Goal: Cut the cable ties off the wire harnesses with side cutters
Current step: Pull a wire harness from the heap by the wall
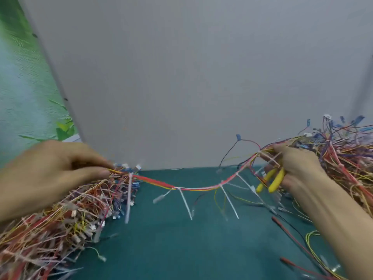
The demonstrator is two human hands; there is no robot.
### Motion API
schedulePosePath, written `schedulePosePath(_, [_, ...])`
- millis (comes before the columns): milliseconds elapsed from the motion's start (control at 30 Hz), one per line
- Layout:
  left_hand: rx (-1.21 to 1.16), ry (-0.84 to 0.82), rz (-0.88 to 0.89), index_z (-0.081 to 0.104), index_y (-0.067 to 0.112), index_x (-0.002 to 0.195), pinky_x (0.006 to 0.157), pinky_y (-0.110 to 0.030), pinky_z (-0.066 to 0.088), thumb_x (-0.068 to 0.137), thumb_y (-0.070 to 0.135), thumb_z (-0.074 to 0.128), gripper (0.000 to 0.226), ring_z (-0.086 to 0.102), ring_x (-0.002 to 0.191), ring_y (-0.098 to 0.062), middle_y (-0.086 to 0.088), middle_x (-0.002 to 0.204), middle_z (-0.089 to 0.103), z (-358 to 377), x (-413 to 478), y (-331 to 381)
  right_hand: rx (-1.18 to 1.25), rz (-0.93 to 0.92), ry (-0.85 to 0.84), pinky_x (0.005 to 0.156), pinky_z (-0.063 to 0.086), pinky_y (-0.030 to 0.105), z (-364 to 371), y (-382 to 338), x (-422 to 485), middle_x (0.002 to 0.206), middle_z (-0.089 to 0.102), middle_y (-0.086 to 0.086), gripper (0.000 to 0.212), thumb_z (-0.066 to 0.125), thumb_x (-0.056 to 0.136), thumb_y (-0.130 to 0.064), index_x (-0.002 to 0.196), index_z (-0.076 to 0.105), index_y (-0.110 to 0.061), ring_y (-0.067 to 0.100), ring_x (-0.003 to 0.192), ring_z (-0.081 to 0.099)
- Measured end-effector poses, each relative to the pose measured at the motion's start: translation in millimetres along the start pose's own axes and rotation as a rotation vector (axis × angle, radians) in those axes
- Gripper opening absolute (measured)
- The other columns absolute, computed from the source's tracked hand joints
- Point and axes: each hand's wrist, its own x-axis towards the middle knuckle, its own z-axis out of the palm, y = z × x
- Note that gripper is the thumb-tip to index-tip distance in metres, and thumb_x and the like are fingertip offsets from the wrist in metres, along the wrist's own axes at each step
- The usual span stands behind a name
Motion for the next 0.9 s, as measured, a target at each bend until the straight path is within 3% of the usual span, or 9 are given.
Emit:
schedulePosePath(133, [0.009,0.102,0.277,0.075,0.031,0.078,0.063,-0.02,0.042,0.083,0.036,0.069,0.009,0.059,0.069,-0.001,0.015,0.073,0.065,17.4,49.0,42.5,0.019,-0.088,-0.027,0.04,0.045,0.024,1.2,-32.5,-4.8,0.082,0.063,0.017,0.012,0.056,0.093,-0.006,0.105,0.057,-0.007,0.018,0.049,0.058])
schedulePosePath(267, [0.271,-0.026,0.56,0.076,0.027,0.072,0.07,-0.03,0.046,0.073,0.028,0.072,0.004,0.06,0.07,-0.013,0.01,0.073,0.065,80.7,82.4,35.9,-0.274,-0.076,-0.145,0.044,0.047,0.03,-5.0,-30.7,-15.9,0.06,0.062,0.014,0.007,0.056,0.092,-0.001,0.088,0.056,-0.006,0.016,0.039,0.058])
schedulePosePath(333, [0.396,-0.159,0.62,0.074,0.033,0.075,0.084,-0.041,0.045,0.077,0.034,0.073,0.002,0.061,0.083,-0.014,0.015,0.081,0.066,126.3,85.2,30.4,-0.474,-0.024,-0.175,0.046,0.046,0.031,-11.5,-11.7,-14.1,0.061,0.059,0.016,0.01,0.056,0.09,0.004,0.083,0.057,-0.002,0.017,0.038,0.057])
schedulePosePath(400, [0.477,-0.218,0.654,0.071,0.037,0.073,0.093,-0.047,0.044,0.073,0.041,0.073,0.005,0.062,0.09,-0.011,0.02,0.084,0.065,170.1,80.2,21.8,-0.639,0.009,-0.188,0.046,0.046,0.03,-21.8,10.9,-9.7,0.064,0.057,0.018,0.013,0.055,0.087,0.011,0.078,0.057,0.003,0.021,0.042,0.057])
schedulePosePath(467, [0.498,-0.239,0.644,0.07,0.039,0.067,0.09,-0.052,0.047,0.062,0.049,0.079,0.015,0.065,0.087,-0.01,0.022,0.082,0.065,198.3,71.4,15.4,-0.876,0.009,-0.194,0.046,0.046,0.026,-36.7,33.0,-2.8,0.062,0.057,0.016,0.017,0.058,0.086,0.009,0.071,0.059,0.002,0.02,0.045,0.055])
schedulePosePath(533, [0.48,-0.203,0.594,0.07,0.042,0.063,0.083,-0.055,0.05,0.051,0.053,0.085,0.022,0.068,0.087,-0.013,0.02,0.085,0.068,214.1,64.8,8.0,-1.128,-0.021,-0.184,0.045,0.044,0.021,-51.5,48.9,3.3,0.059,0.058,0.009,0.021,0.065,0.087,-0.004,0.067,0.061,-0.002,0.017,0.049,0.053])
schedulePosePath(667, [0.387,-0.155,0.492,0.074,0.043,0.065,0.077,-0.053,0.053,0.048,0.048,0.089,0.023,0.07,0.092,-0.021,0.011,0.094,0.072,222.0,59.0,-3.5,-1.45,-0.017,-0.184,0.065,0.042,0.03,-66.3,58.9,6.4,0.075,0.061,0.008,0.031,0.06,0.093,-0.033,0.077,0.059,-0.006,0.023,0.073,0.056])
schedulePosePath(833, [0.29,-0.09,0.478,0.075,0.034,0.068,0.066,-0.034,0.055,0.054,0.027,0.093,0.023,0.068,0.08,-0.022,0.006,0.088,0.07,215.5,54.2,-28.3,-1.112,-0.029,-0.09,0.076,0.047,0.038,-70.1,34.9,5.0,0.088,0.063,0.02,0.027,0.055,0.097,-0.025,0.094,0.062,0.001,0.032,0.08,0.059])
schedulePosePath(900, [0.312,-0.086,0.452,0.075,0.034,0.068,0.064,-0.033,0.054,0.054,0.027,0.092,0.023,0.067,0.078,-0.022,0.007,0.087,0.07,210.5,54.0,-37.0,-0.953,-0.008,-0.098,0.064,0.045,0.034,-70.2,21.4,1.2,0.091,0.061,0.023,0.02,0.053,0.099,-0.021,0.099,0.058,-0.002,0.028,0.072,0.054])
